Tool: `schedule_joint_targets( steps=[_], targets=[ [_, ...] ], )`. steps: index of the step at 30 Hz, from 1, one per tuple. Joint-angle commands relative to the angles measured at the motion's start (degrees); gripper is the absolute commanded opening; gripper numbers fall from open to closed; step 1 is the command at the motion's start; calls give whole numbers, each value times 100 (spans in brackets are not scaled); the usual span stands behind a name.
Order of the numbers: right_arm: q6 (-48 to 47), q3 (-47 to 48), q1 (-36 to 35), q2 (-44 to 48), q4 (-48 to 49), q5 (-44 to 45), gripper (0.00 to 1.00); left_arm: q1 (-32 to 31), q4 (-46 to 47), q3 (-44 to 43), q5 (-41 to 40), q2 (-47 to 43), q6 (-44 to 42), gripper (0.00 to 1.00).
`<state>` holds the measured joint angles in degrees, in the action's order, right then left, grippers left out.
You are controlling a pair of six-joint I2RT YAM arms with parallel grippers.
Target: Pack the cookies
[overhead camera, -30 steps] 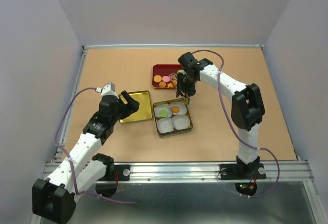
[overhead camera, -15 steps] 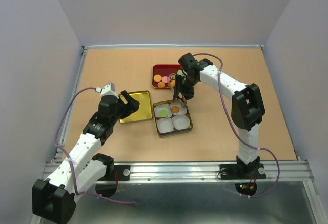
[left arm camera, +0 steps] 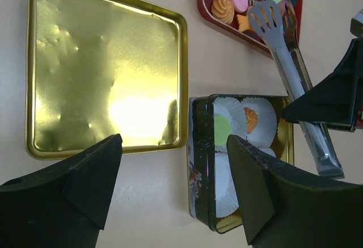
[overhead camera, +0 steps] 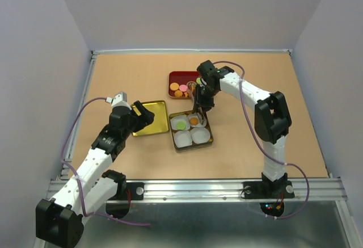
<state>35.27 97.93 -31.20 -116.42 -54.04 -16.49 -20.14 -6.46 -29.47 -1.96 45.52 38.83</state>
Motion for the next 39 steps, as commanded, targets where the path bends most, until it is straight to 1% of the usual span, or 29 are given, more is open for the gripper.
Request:
schedule_joint_targets(
  steps=[1,4,7,12,16,20,22,25,29,32,35,36,37,39],
  targets=[
    [-99,358,35,-179,-177,199,26,-7,180,73,2,-96,-86,86],
    [-134,385,44,-153,-203,260,19,-7,189,73,11,-78,-95,86],
    [-134,490,61,-74,-238,357,14,-7,206,82,11,-52,-104,86],
    [-152,850,62,14,-440,445,11,-7,206,91,20,-34,-95,86],
    [-143,1377,61,146,-607,436,9,-7,189,65,-15,-43,-95,86],
    [-152,1720,62,295,-792,235,8,-7,145,30,-42,-25,-95,86],
    [-152,1729,70,453,-818,182,7,-7,127,3,-42,-17,-95,86],
    [-152,1616,70,707,-871,41,5,-7,101,-6,-42,-17,-86,86],
    [-169,1282,62,1181,-836,-432,5,-7,31,-128,-77,-8,-103,86],
    [-161,790,53,1551,-722,-793,5,-7,-40,-260,-138,27,-139,86],
    [-152,88,-17,2113,-494,-1381,5,-7,-66,-418,-182,150,-191,86],
    [-152,-97,-96,2402,-424,-1488,5,-7,-57,-462,-182,194,-209,86],
    [-134,-525,-158,2561,-353,-1576,6,-7,-57,-506,-191,229,-218,86],
    [-134,-897,-351,2957,-274,-1796,6,1,-57,-629,-200,335,-218,86]
  ],
)
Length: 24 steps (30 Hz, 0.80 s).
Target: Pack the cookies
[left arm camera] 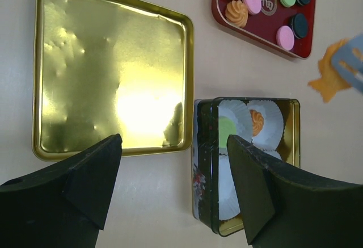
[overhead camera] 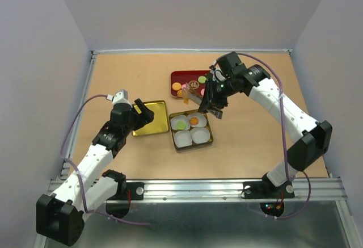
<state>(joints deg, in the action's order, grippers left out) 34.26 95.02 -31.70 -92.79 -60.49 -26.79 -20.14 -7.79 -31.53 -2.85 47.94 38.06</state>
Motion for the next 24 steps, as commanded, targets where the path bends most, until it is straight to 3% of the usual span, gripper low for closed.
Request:
schedule_joint_targets(
  steps=[1,7,12,24],
  targets=[
    [-42,-817,-362,735,389,-784,6,1,67,-459,-102,127,-141,86],
    [361,-2250,-1047,1588,783,-784,6,1,103,-635,-84,277,-124,86],
    [801,-3059,-1215,2177,1241,-688,6,1,111,-670,-31,321,-36,86],
    [863,-3297,-1382,1818,1926,-424,5,1,-3,-618,-5,172,26,86]
  ],
)
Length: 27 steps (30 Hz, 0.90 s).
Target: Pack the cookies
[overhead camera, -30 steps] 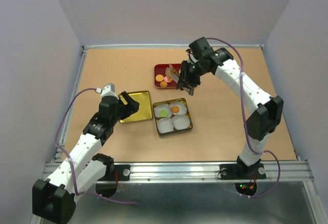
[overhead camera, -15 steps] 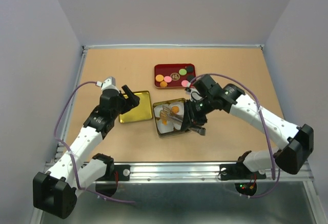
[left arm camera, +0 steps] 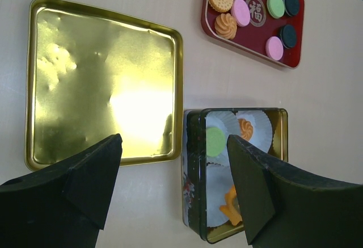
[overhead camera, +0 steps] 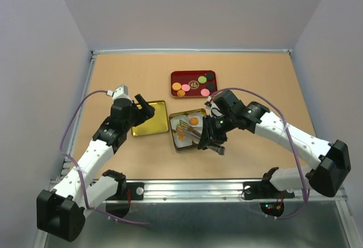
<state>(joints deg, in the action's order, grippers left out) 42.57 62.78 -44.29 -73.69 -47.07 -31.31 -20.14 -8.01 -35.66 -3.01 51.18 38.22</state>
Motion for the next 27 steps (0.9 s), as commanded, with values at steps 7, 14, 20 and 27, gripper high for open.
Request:
schedule_joint_targets(
  steps=[7,14,20,27],
  targets=[
    [111,-617,-237,-32,804,195,5,1,19,-134,-7,-214,19,86],
    [384,-1223,-334,215,1251,275,4,1,150,-29,72,-152,63,86],
    [384,-1286,-378,171,1323,354,10,1,151,-81,81,-143,46,86],
    [393,-1093,-370,197,1297,398,35,1,124,-46,90,-187,63,86]
  ],
)
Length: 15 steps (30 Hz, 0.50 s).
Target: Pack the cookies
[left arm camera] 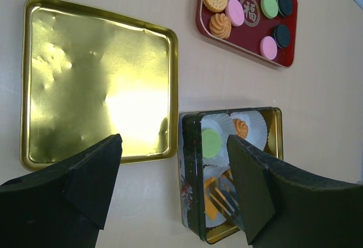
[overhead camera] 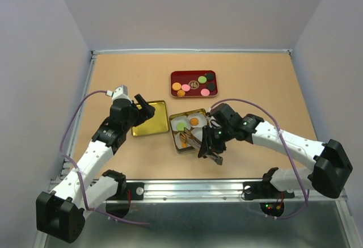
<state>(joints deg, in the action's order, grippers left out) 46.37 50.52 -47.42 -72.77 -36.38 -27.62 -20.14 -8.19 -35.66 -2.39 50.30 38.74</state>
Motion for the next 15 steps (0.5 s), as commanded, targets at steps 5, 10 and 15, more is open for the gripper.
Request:
schedule_joint_targets(
  steps=[5,10,15],
  targets=[
    [-14,300,-66,132,123,55,36,1,142,-46,20,-126,-7,86],
    [-119,537,-57,79,-79,90,37,2,142,-73,11,-100,-16,86],
    [-233,827,-66,18,-326,239,44,1,168,-82,11,-73,-16,86]
  ],
)
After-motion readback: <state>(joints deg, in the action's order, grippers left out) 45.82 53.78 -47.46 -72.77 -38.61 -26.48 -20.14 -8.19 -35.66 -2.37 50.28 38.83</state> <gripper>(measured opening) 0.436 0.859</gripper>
